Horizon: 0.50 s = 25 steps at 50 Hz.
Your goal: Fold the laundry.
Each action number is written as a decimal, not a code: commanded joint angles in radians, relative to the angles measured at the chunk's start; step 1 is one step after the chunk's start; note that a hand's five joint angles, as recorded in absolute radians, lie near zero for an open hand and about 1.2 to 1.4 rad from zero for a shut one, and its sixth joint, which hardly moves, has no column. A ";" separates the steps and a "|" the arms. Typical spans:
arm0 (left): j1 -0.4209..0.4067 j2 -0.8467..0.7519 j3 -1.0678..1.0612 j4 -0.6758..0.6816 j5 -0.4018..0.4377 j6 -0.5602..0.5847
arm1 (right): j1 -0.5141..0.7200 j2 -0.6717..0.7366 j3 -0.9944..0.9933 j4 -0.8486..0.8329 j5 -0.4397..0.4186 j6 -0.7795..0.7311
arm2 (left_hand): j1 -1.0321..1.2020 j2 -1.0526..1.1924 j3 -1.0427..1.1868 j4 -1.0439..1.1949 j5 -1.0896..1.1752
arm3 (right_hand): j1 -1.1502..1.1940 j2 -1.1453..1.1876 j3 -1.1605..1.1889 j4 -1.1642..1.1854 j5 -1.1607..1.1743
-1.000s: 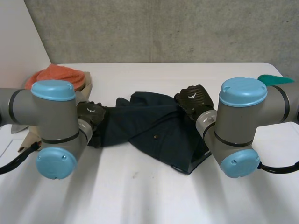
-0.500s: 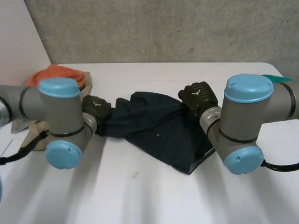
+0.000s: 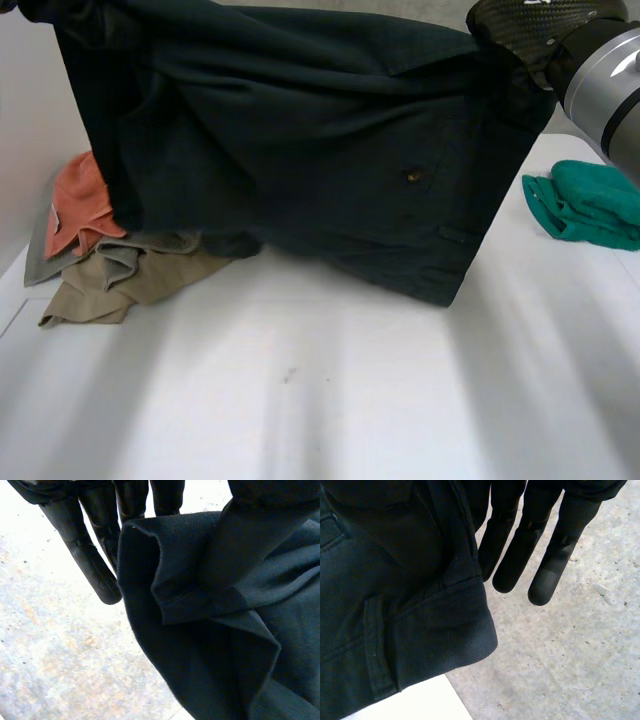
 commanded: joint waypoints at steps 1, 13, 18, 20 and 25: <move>-0.002 -0.199 0.128 -0.022 -0.030 -0.001 | 0.002 0.076 -0.025 -0.018 -0.005 -0.001 | 0.261 0.203 0.210 0.199 0.241 | 0.281 0.224 0.208 0.198 0.197; -0.024 -0.540 0.505 0.215 -0.053 0.024 | 0.014 0.397 -0.276 -0.556 0.090 0.003 | 0.261 0.203 0.210 0.199 0.241 | 0.281 0.224 0.208 0.198 0.197; -0.018 -0.497 0.525 0.485 -0.053 0.002 | 0.019 0.432 -0.352 -0.856 0.136 0.011 | 0.261 0.203 0.210 0.199 0.241 | 0.281 0.224 0.208 0.198 0.197; -0.016 -0.481 0.511 0.563 -0.055 -0.001 | 0.022 0.432 -0.358 -0.923 0.136 0.011 | 0.261 0.203 0.210 0.199 0.241 | 0.281 0.224 0.208 0.198 0.197; -0.013 -0.431 0.424 0.627 -0.048 -0.008 | 0.040 0.414 -0.338 -0.901 0.116 0.008 | 0.261 0.203 0.210 0.199 0.241 | 0.281 0.224 0.208 0.198 0.197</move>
